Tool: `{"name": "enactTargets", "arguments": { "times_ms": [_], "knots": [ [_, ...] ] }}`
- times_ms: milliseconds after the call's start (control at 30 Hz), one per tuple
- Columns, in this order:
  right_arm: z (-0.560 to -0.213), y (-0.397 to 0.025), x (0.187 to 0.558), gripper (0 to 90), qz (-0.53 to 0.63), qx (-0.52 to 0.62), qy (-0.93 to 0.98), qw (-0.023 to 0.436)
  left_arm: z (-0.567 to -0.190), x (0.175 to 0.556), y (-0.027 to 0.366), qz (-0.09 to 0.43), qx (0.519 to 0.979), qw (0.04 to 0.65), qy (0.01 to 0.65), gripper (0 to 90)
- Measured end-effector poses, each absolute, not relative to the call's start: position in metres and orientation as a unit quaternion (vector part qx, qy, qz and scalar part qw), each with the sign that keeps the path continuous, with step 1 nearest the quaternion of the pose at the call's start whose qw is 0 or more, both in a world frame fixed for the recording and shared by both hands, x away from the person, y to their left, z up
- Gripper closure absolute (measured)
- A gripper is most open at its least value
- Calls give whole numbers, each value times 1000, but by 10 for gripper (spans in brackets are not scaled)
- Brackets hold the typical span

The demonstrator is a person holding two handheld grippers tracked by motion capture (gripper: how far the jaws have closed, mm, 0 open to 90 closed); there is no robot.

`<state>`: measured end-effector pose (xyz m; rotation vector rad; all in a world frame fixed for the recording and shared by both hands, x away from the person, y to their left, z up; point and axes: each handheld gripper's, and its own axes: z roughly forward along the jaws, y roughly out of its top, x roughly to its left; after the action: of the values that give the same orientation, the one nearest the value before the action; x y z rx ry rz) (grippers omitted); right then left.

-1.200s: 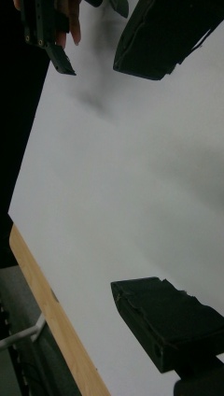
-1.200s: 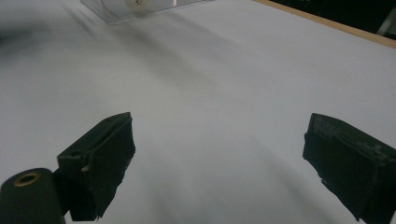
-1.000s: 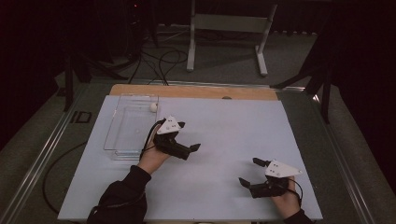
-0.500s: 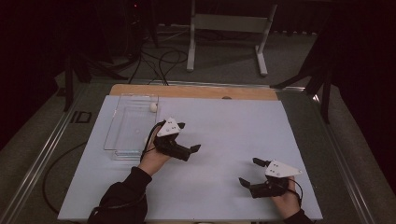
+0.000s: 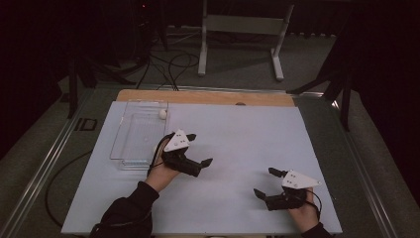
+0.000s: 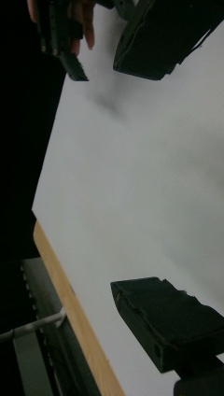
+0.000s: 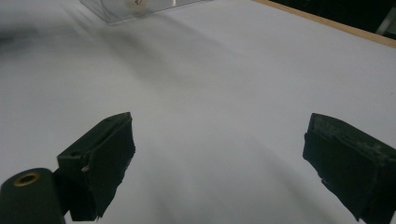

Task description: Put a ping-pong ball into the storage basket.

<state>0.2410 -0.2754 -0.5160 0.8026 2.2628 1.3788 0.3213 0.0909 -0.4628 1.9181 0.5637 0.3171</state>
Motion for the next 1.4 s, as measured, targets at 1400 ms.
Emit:
{"name": "enactTargets", "arguments": {
  "times_ms": [1400],
  "knots": [
    [-516,-275,241,87,487,285,804,186,-500,266,141,114,833,491,229,5]
  ]
}}
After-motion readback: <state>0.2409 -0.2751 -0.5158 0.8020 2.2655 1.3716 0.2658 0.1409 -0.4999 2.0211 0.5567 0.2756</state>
